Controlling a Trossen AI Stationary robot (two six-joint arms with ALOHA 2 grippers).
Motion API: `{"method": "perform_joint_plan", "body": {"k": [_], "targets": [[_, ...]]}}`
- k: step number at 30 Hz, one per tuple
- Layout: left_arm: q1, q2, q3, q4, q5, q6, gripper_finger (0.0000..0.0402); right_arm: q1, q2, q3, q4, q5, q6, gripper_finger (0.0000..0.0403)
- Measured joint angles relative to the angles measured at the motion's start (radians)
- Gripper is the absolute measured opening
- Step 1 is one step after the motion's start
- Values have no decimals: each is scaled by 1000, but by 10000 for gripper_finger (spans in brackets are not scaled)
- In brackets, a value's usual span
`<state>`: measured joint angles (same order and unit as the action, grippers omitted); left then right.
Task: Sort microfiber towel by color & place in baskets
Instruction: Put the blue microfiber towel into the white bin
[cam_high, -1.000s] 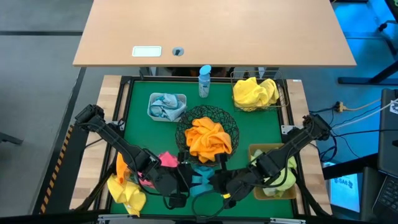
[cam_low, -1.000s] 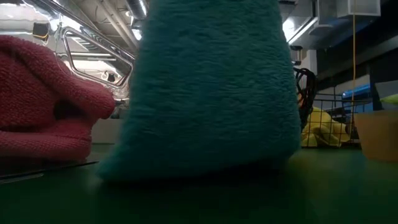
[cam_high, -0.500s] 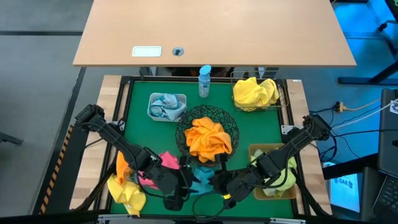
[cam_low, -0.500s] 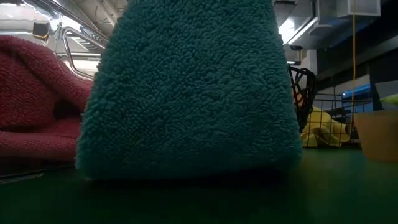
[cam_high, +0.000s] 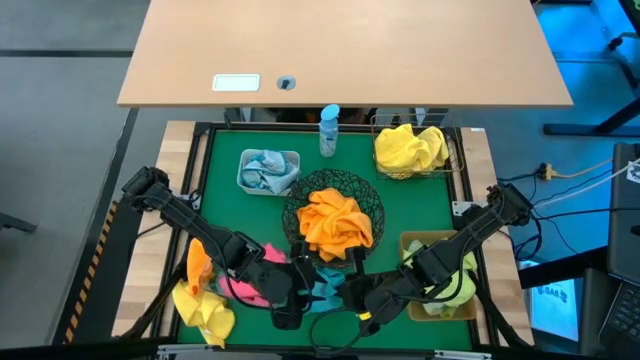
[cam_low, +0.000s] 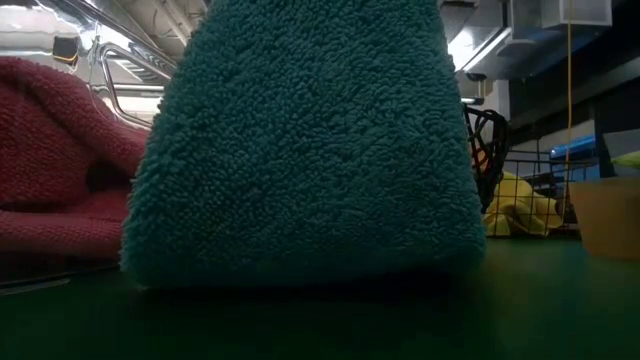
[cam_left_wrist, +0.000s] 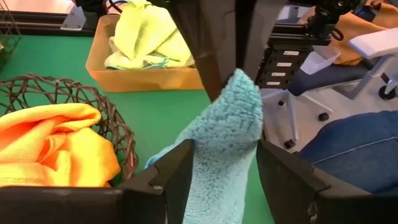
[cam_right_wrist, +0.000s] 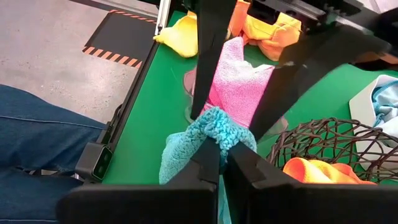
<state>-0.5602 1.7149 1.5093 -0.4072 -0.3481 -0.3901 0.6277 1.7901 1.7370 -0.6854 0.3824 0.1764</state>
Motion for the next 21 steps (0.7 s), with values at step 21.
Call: {"method": "perform_joint_plan", "body": {"k": [21], "targets": [[6,9,0,1,-20,8,217,0,-23,0,98,75,-82,7]]}}
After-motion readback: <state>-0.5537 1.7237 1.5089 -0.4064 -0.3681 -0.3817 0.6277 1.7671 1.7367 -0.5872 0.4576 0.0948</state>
